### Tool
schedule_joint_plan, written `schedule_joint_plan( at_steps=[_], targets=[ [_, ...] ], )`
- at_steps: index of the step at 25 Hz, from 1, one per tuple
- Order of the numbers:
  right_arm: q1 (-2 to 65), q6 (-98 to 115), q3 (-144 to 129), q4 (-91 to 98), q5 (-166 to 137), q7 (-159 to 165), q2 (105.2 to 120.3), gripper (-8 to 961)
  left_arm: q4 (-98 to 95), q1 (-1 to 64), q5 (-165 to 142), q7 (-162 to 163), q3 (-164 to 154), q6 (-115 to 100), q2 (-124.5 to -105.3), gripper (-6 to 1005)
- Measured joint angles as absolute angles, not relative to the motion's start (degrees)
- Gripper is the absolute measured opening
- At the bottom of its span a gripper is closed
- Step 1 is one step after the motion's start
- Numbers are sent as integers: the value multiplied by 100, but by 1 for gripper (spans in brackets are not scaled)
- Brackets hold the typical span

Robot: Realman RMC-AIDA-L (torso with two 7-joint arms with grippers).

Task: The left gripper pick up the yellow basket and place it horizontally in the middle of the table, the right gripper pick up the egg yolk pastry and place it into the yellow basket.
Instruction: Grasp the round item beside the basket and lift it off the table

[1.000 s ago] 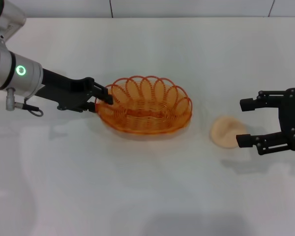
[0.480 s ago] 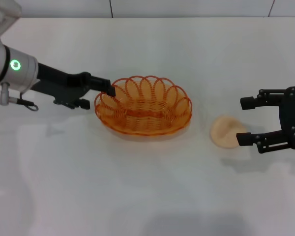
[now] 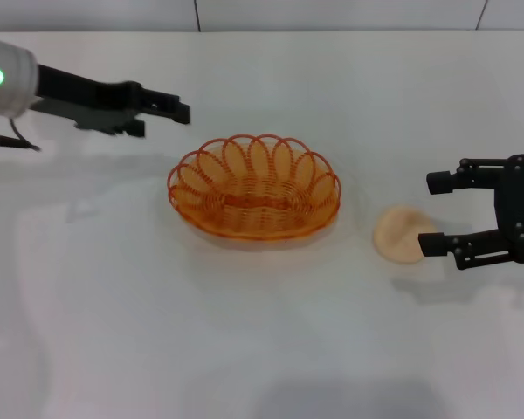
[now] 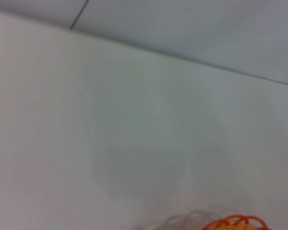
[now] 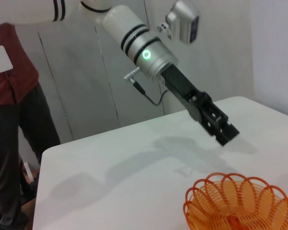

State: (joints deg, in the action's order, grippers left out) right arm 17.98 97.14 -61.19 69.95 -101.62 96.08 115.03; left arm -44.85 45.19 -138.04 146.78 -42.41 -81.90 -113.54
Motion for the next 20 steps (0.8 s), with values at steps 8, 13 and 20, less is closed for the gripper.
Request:
schedule_joint_plan(
  at_steps=[8, 13, 20],
  targets=[
    [1866, 9388, -6265, 6888, -10171, 9779, 11514, 841, -5105, 4277, -13490, 13188, -4264, -8804, -11237, 892],
    [1943, 8936, -6591, 6874, -10225, 10009, 11514, 841, -5343, 4231, -13555, 12285, -4287, -9435, -11176, 892],
    [2146, 8394, -6824, 6845, -10521, 10291, 11520, 841, -5841, 3991, -13579, 11451, -4925, -10111, -11238, 892]
  ],
)
